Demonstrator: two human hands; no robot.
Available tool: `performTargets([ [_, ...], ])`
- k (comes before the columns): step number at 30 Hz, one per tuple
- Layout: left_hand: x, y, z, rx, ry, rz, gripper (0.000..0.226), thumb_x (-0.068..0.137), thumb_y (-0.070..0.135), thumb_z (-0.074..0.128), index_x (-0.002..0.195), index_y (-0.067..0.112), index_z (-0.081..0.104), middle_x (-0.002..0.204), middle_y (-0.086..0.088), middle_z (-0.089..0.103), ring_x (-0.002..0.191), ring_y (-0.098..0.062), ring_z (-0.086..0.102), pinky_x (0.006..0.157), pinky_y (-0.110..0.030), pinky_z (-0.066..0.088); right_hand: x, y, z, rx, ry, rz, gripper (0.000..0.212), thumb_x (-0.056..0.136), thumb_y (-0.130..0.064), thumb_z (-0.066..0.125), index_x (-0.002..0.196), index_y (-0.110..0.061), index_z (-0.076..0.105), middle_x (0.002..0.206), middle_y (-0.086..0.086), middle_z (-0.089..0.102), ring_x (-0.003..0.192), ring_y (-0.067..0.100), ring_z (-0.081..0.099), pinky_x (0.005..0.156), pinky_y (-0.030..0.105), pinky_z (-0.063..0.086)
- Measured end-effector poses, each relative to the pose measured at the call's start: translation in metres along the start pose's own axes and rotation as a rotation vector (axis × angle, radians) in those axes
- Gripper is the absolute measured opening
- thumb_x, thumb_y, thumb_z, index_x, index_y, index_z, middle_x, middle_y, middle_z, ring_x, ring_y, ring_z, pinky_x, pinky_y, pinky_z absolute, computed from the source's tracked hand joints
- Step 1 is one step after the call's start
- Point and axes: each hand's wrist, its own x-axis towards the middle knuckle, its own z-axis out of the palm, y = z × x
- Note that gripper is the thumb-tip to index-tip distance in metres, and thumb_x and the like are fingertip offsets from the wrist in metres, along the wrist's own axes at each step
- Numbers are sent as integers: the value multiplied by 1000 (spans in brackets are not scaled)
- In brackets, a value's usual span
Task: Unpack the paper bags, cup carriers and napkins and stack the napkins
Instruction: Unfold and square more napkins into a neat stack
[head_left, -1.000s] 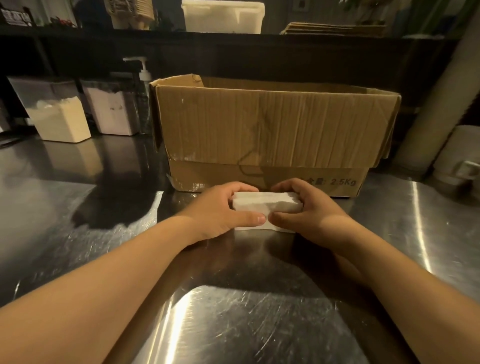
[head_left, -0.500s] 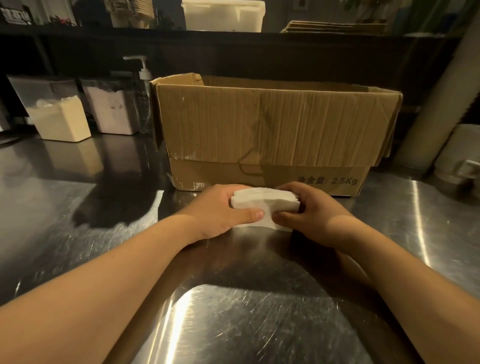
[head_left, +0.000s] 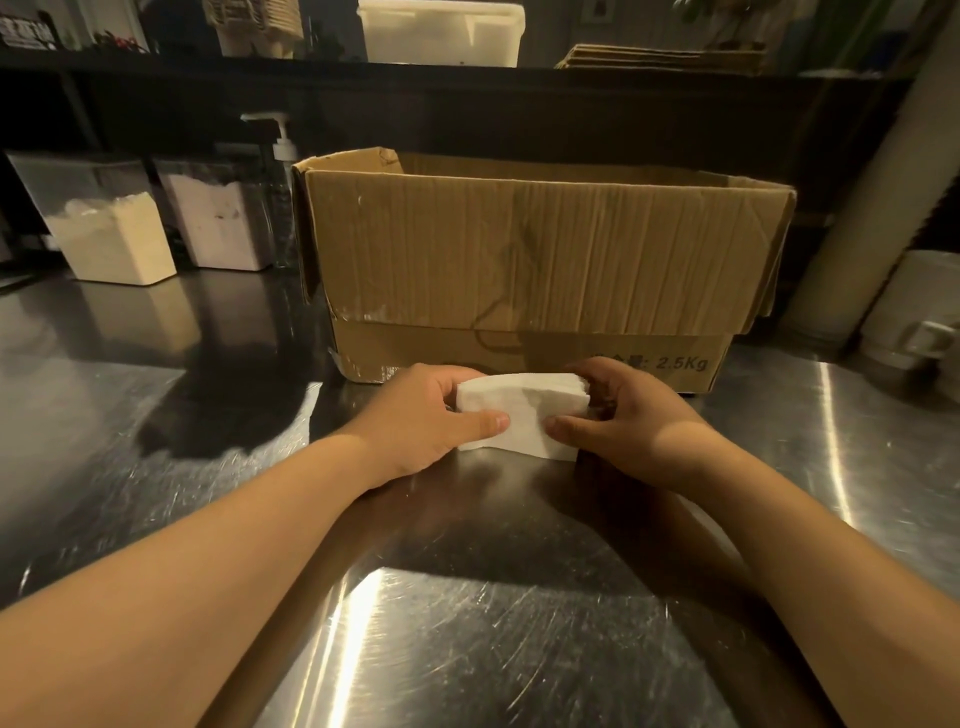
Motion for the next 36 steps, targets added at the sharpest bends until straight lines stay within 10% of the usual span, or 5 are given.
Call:
performTargets([
  [7, -1, -2, -3, 9, -50, -13, 29, 87, 38, 80, 115, 36, 73, 102, 17, 76, 98, -5, 69, 82, -23, 59, -2, -1, -8, -51, 28, 36, 26, 79, -46, 82, 92, -33, 63, 99, -13, 64, 91, 9, 62, 66, 27, 53],
  [16, -1, 0, -2, 81, -49, -3, 25, 90, 44, 76, 113, 36, 74, 98, 17, 76, 91, -2, 69, 81, -28, 59, -2, 0, -2, 31, 3, -58, 49, 79, -37, 85, 118, -39, 55, 101, -20, 60, 92, -1, 59, 73, 12, 45],
  [23, -2, 1, -1, 10, -15, -22, 16, 91, 40, 76, 106, 39, 73, 95, 23, 74, 94, 2, 67, 73, -15, 54, -1, 4, 3, 56, -60, -31, 16, 88, -31, 78, 101, -35, 69, 96, -10, 73, 93, 10, 68, 87, 33, 56],
  [36, -10, 35, -1, -396, 13, -183, 33, 82, 39, 77, 113, 31, 69, 103, 17, 74, 103, -5, 70, 83, -23, 59, -8, -29, -3, 987, 60, 92, 57, 62, -30, 86, 114, -14, 69, 109, 9, 75, 105, 26, 73, 85, 41, 60],
])
